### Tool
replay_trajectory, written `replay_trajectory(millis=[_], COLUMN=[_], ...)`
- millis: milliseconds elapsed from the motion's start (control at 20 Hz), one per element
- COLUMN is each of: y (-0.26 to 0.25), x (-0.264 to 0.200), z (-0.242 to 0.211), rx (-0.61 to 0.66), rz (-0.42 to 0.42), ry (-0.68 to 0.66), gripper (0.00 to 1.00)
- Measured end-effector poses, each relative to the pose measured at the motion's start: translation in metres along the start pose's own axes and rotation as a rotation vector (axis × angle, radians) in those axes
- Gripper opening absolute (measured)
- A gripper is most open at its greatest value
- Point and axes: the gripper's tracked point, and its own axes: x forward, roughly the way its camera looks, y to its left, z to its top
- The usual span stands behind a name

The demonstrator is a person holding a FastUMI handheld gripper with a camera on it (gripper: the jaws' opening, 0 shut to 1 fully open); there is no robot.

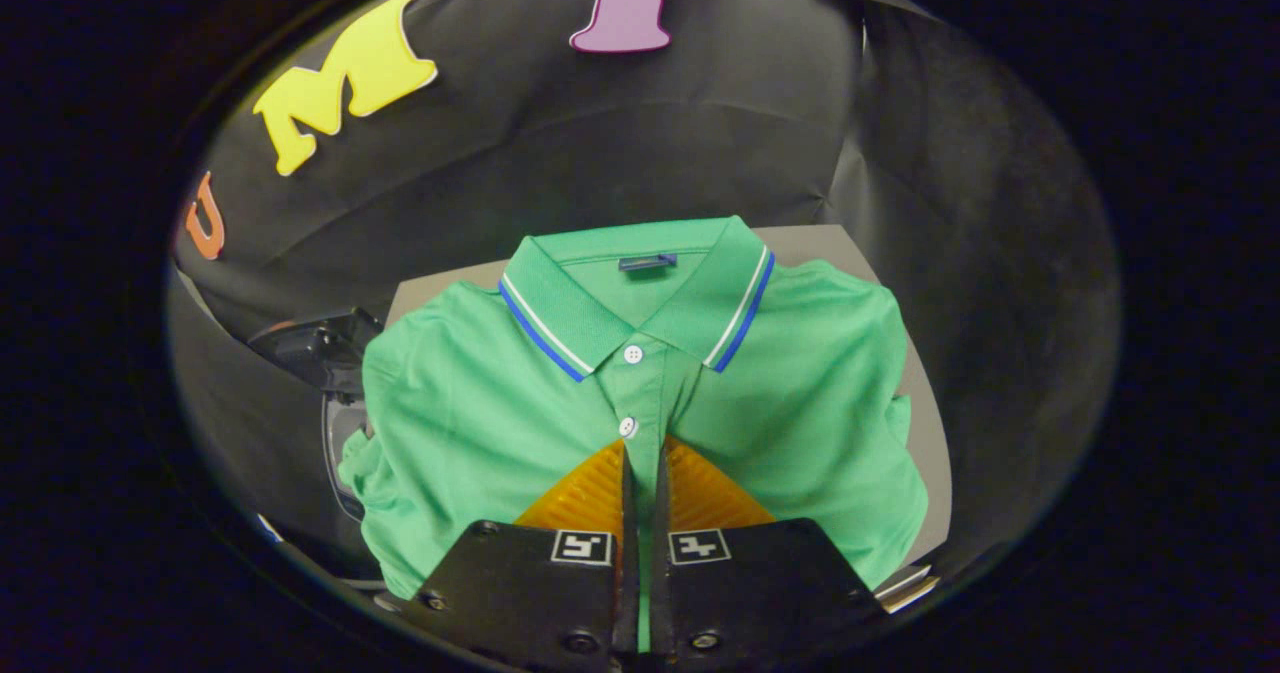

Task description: Put the clothes into the washing machine and then close the washing machine lid.

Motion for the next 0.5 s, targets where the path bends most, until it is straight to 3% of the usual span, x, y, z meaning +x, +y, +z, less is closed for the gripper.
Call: replay_trajectory(millis=[250,500], y=[0.005,0.03], x=[-0.013,-0.068], z=[0.005,0.012], rx=[0.013,0.002], rz=[0.057,0.153], ry=[-0.096,-0.264], gripper=[0.04,0.04])
